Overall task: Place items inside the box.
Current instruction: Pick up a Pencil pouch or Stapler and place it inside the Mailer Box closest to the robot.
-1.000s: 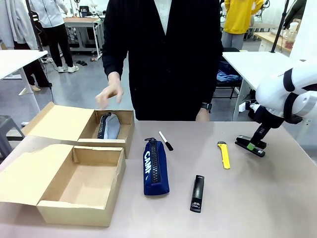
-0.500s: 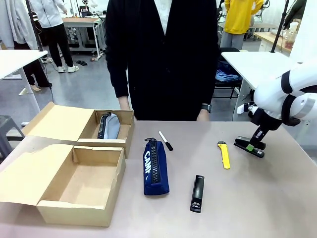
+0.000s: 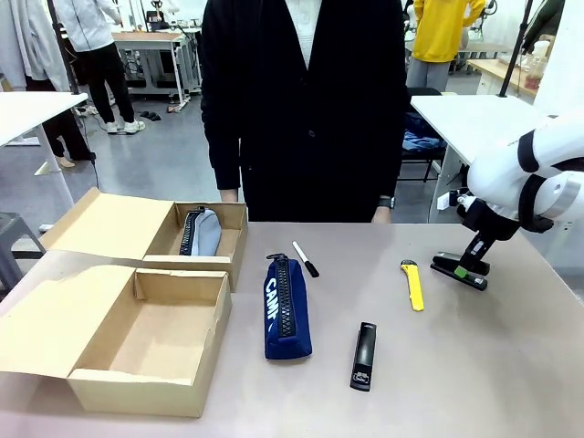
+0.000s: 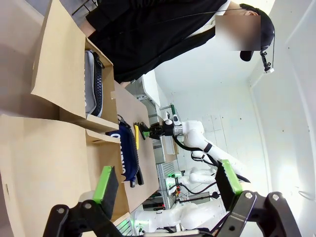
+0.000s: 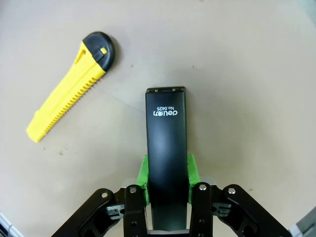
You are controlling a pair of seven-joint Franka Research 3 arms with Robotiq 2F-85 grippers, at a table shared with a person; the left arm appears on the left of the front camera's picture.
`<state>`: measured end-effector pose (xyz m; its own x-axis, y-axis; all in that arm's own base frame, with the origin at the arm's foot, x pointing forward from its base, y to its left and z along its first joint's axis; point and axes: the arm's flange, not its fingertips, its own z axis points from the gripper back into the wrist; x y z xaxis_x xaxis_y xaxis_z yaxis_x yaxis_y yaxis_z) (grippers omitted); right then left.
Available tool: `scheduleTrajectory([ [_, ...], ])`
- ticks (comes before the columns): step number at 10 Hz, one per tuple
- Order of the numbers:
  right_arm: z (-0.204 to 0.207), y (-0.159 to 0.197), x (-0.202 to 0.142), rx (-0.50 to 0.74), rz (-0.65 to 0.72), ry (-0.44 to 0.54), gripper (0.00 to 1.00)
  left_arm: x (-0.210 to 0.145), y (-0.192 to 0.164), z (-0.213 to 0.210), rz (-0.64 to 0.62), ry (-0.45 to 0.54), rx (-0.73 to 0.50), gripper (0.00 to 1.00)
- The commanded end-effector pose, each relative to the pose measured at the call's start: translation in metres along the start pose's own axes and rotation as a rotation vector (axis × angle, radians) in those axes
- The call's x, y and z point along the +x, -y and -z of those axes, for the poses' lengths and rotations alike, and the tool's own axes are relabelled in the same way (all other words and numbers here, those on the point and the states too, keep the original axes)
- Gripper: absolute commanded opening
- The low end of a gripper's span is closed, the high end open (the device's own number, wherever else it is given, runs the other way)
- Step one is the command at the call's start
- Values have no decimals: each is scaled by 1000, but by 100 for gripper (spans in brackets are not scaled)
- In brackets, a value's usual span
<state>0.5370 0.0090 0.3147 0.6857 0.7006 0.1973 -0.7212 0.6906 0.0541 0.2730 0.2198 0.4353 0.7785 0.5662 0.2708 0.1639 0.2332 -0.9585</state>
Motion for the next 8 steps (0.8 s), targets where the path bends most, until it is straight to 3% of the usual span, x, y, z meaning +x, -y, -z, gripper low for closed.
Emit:
scheduleTrajectory([
  [1, -25, -18, -10, 25, 22, 34, 0, 0, 1, 1, 20, 9, -18, 100],
  [3, -101, -79, -37, 118, 122, 0, 0, 0, 1, 1, 20, 9, -18, 100],
  [5, -144, -163, -84, 111, 153, -38, 0, 0, 1, 1, 20, 9, -18, 100],
  [6, -149, -182, -105, 113, 151, -43, 0, 0, 1, 1, 20, 9, -18, 100],
  [8, -147, -170, -127, 226, 205, -55, 0, 0, 1, 1, 20, 9, -18, 100],
])
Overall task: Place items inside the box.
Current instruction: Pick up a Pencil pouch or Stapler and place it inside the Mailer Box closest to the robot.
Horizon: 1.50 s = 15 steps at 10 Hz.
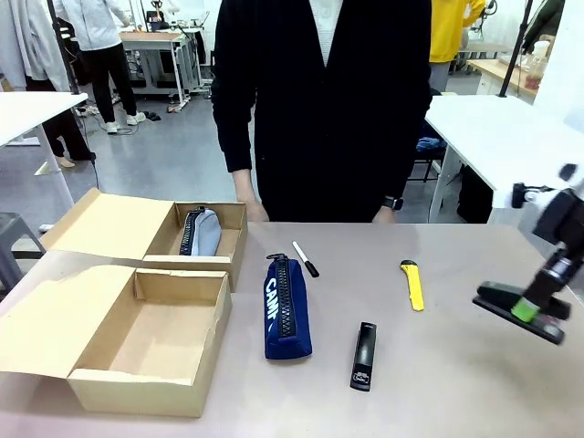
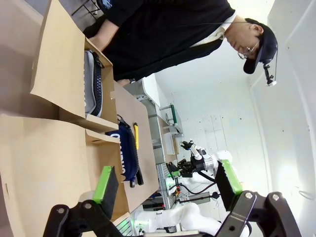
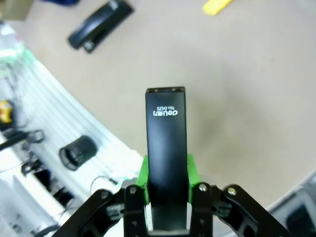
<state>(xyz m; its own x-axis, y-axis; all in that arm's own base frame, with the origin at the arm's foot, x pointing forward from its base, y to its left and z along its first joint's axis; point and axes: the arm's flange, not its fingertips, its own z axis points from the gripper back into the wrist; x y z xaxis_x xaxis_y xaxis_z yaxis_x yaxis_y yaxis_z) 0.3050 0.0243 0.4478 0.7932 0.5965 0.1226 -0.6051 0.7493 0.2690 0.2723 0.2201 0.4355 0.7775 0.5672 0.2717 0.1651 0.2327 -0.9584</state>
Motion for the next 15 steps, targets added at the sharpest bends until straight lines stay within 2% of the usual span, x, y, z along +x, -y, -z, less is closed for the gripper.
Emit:
scheduleTrajectory([
  [1, 0, 44, 7, 64, -64, -3, 13, 0, 1, 1, 19, 7, -17, 100],
  [2, 0, 0, 0, 0, 0, 0, 13, 0, 1, 1, 19, 7, -17, 100],
  [3, -2, 12, -7, 33, -5, 7, 13, 0, 1, 1, 19, 7, -17, 100],
  [4, 18, 15, 13, 168, 33, 27, 31, 0, 1, 1, 19, 7, -17, 100],
  [6, 42, -27, 64, 119, 268, 56, 31, 0, 1, 1, 19, 7, -17, 100],
  [7, 44, -38, 77, 35, 347, 82, 31, 0, 1, 1, 19, 7, -17, 100],
  [8, 40, -36, 77, 28, 419, 112, 31, 0, 1, 1, 19, 7, -17, 100],
  [9, 33, -32, 72, 82, 543, 114, 31, 0, 1, 1, 19, 7, -17, 100],
  [10, 19, -23, 45, 10, 586, 106, 31, 0, 1, 1, 19, 7, -17, 100],
  [12, -15, 2, -21, -9, 693, 180, 31, 0, 1, 1, 19, 7, -17, 100],
  [13, -18, 8, -43, 14, 738, 226, 31, 0, 1, 1, 19, 7, -17, 100],
  [14, -15, 9, -52, 38, 751, 259, 31, 0, 1, 1, 19, 7, -17, 100],
  [15, -9, 6, -42, 49, 758, 270, 31, 0, 1, 1, 19, 7, -17, 100],
])
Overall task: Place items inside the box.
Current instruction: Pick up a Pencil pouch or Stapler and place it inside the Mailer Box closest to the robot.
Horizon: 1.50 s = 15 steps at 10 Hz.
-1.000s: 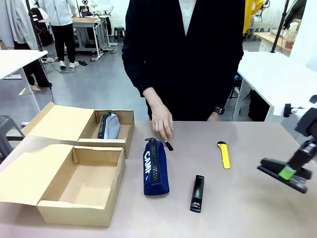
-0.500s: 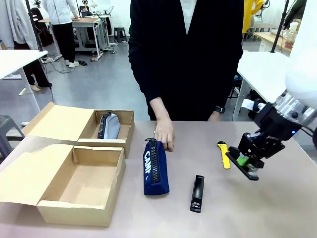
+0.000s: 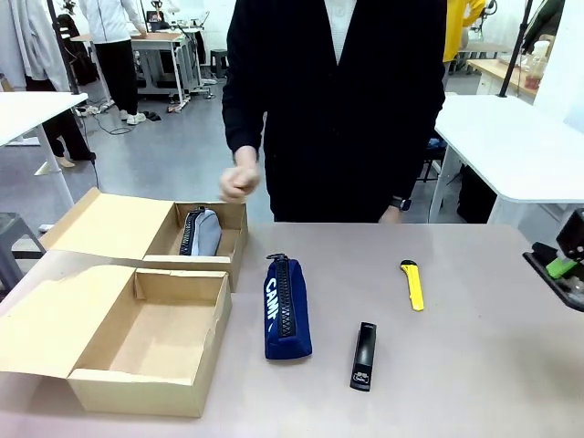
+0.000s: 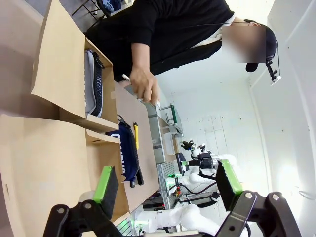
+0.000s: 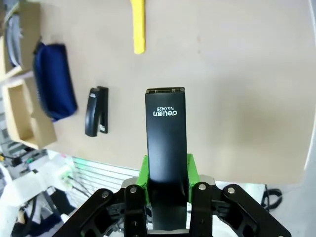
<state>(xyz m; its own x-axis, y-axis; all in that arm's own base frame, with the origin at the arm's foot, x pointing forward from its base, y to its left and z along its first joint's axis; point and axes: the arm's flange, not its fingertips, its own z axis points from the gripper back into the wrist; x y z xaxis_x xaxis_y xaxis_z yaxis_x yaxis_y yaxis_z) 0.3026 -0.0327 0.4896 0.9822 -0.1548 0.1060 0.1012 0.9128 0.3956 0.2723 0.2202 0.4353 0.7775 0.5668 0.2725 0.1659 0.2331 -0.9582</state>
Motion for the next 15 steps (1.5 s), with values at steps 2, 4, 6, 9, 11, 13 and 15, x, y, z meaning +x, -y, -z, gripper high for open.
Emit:
scheduleTrajectory([
  [2, 65, -60, -18, 58, -24, 24, 31, 0, 1, 1, 18, 8, -17, 100],
  [4, 103, -168, -17, 125, -99, -22, 31, 0, 1, 1, 18, 8, -17, 100],
  [6, 145, -254, -45, 67, -248, -97, 31, 0, 1, 1, 18, 8, -17, 100],
  [9, 205, -333, -132, 51, -655, -334, 31, 0, 1, 1, 18, 8, -17, 100],
  [11, 200, -327, -145, 46, -530, -295, 31, 0, 1, 1, 18, 8, -17, 100],
  [13, 200, -327, -145, 46, -530, -295, 31, 0, 1, 1, 18, 8, -17, 100],
  [15, 211, -355, -160, 164, -667, -271, 31, 0, 1, 1, 18, 8, -17, 100],
])
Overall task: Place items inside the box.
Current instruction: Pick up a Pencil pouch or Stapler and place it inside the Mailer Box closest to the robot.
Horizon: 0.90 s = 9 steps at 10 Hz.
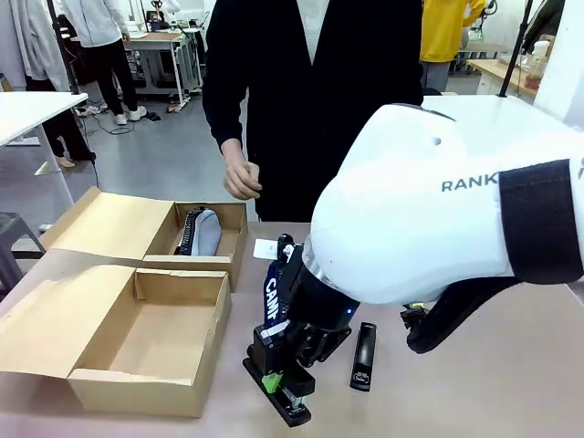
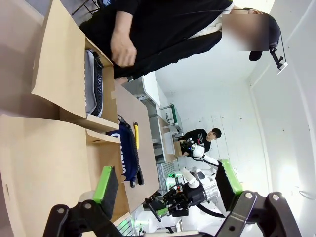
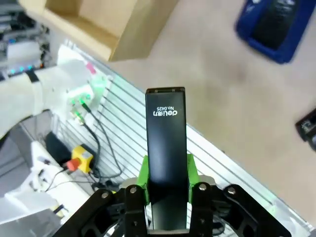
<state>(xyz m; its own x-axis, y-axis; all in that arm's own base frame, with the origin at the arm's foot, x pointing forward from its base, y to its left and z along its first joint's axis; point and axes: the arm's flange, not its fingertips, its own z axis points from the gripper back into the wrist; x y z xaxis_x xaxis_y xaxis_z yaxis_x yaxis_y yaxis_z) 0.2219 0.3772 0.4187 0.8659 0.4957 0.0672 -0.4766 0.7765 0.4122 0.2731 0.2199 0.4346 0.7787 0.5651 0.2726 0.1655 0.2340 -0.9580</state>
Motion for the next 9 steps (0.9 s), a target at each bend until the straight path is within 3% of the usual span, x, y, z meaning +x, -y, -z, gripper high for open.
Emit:
scheduleTrajectory([
  [1, 9, -39, 18, 92, -25, 162, 31, 0, 2, 1, 18, 10, -18, 100],
  [4, 12, -75, 69, 138, 7, 325, 31, 0, 2, 1, 18, 10, -18, 100],
  [6, 36, -91, 100, 178, 116, 408, 31, 0, 2, 1, 18, 10, -18, 100],
  [7, 52, -93, 115, 153, 177, 476, 31, 0, 2, 1, 18, 10, -18, 100],
  [9, 69, -88, 127, 47, 197, 482, 31, 0, 2, 1, 18, 10, -18, 100],
])
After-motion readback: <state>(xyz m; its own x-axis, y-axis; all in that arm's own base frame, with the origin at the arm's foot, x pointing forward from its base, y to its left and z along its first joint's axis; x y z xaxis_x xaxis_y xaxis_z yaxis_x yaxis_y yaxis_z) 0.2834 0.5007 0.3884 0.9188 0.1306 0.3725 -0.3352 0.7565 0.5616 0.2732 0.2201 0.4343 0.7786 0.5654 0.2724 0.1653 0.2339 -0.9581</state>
